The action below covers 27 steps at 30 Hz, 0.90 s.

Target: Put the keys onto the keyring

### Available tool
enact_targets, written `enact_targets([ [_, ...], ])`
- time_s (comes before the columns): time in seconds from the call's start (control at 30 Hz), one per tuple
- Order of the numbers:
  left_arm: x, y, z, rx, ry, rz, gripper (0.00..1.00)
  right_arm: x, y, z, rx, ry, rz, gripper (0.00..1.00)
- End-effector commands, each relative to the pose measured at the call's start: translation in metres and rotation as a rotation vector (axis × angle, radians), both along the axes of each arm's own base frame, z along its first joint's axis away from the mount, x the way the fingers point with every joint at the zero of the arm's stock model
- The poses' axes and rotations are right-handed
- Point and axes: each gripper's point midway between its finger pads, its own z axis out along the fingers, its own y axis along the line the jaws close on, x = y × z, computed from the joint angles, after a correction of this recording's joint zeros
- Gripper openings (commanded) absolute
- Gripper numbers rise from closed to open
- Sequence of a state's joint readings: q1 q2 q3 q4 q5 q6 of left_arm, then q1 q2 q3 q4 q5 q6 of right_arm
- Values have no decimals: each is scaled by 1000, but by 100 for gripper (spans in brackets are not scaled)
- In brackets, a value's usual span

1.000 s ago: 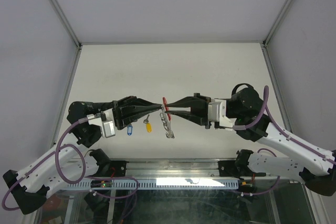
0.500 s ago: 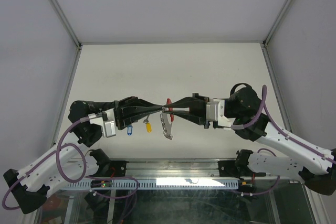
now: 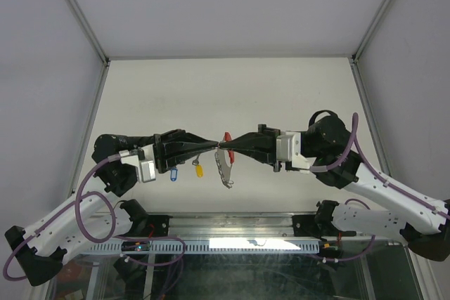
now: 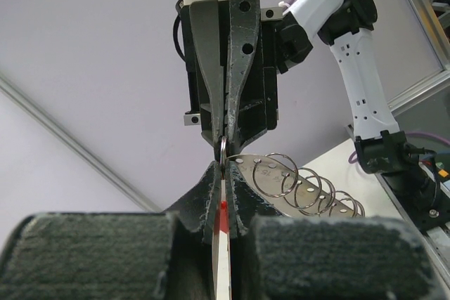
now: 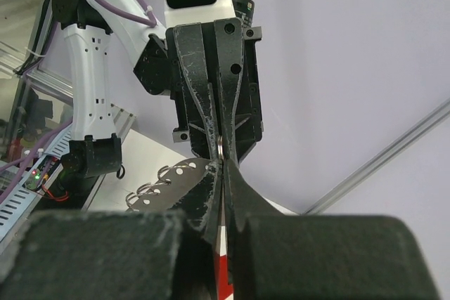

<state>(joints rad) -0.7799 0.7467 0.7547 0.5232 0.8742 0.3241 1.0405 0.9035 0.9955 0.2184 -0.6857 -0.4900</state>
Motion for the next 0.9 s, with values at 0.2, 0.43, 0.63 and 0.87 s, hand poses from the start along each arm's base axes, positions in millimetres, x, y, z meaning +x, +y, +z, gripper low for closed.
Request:
enact_targets([
  [0.2, 0, 4, 15, -26, 50, 15, 23, 2, -9, 17, -83, 16, -49, 0],
  [0.43, 8, 6, 13, -29, 82, 64, 31, 13, -14, 8, -214, 18, -120, 0],
  [0.63, 12, 4, 10, -11, 110, 74, 30, 28, -16, 2, -299, 24, -198, 0],
  [0.87, 17, 1, 7, 0, 138, 86, 25, 33, -12, -3, -316, 27, -219, 0],
])
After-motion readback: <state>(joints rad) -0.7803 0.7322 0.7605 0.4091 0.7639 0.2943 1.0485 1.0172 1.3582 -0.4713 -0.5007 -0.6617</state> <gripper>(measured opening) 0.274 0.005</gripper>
